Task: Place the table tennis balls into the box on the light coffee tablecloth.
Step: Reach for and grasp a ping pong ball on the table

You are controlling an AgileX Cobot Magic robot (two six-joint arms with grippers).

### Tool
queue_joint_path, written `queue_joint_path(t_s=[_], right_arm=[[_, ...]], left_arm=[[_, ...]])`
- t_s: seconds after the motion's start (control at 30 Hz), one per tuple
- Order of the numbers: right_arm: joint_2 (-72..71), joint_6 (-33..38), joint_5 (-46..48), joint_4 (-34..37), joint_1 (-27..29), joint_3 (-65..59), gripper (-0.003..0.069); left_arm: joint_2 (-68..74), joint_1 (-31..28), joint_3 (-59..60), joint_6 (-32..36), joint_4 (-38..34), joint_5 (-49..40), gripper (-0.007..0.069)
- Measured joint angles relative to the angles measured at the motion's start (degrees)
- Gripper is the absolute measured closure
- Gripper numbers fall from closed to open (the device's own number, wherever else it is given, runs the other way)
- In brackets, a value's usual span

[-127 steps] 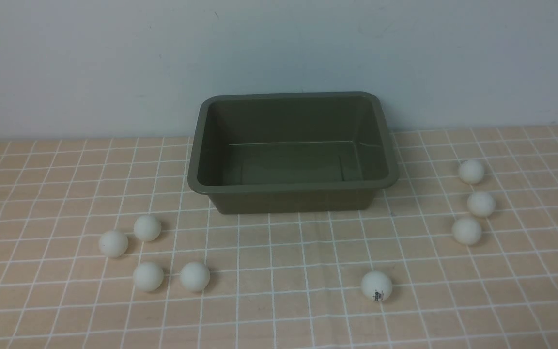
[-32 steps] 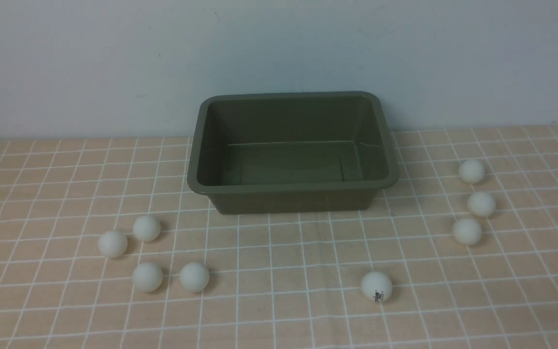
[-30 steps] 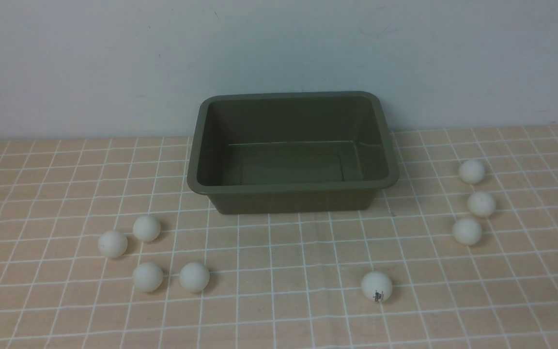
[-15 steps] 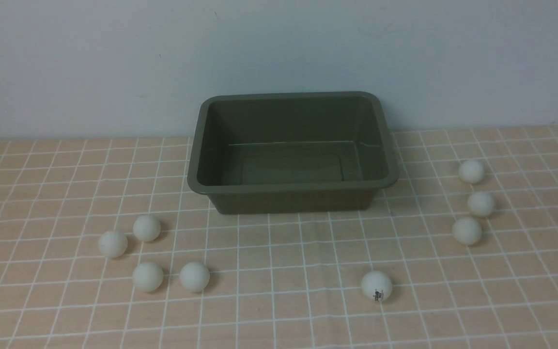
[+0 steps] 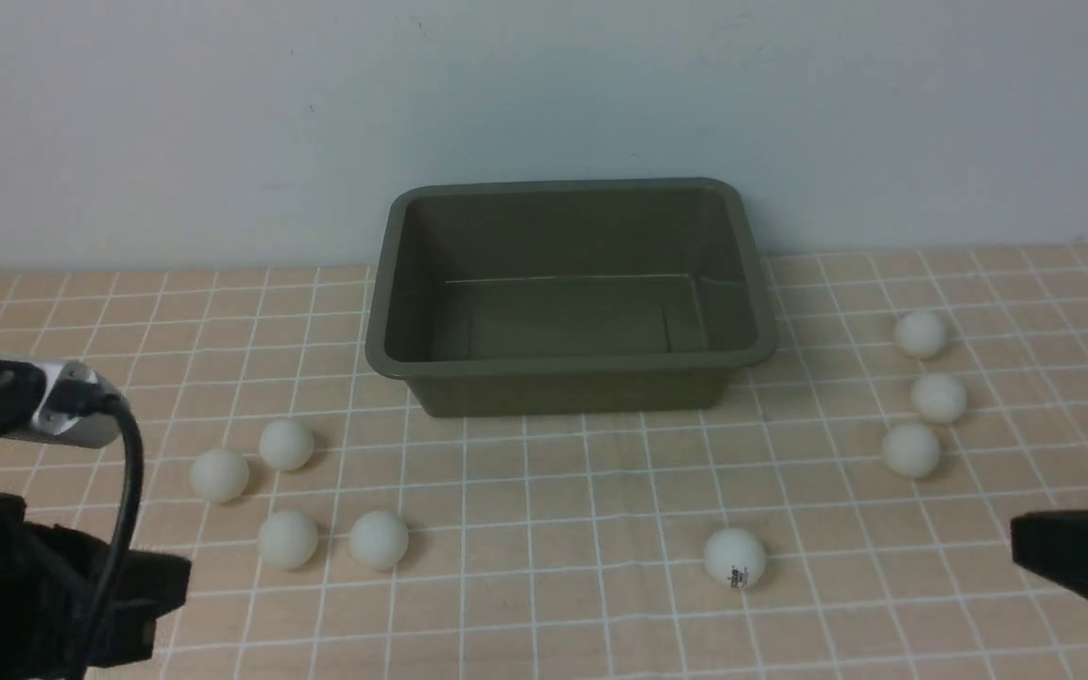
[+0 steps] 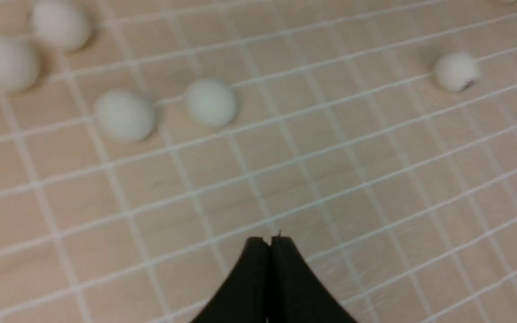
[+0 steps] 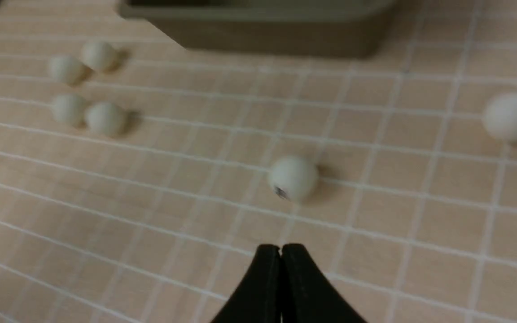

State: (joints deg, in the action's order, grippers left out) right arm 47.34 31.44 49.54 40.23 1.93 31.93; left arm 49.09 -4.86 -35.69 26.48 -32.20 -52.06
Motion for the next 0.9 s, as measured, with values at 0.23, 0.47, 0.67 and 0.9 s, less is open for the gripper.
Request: queue_joint_path(t_s=[0.23, 0.47, 0.67, 0.9], right_arm=[[10.68, -14.26, -3.67, -18.99, 0.0, 4.98, 0.0675], [22.74, -20.54, -1.25, -24.04, 0.0, 19.41, 0.0673], [25.97, -19.41, 0.72, -22.99, 0.0, 28.2, 0.0658], [26.02, -17.83, 0.25, -22.47, 0.0, 30.85, 0.0553]], left_arm=[[3.07, 0.0, -5.27, -20.92, 21.51, -1.32, 0.0693], [4.74, 0.0, -7.68, -32.42, 36.13, -1.75, 0.0693], [4.88, 0.0, -7.69, -32.26, 33.33, -1.82, 0.0693], [4.88, 0.0, -7.69, -27.14, 27.86, -1.37, 0.0693]])
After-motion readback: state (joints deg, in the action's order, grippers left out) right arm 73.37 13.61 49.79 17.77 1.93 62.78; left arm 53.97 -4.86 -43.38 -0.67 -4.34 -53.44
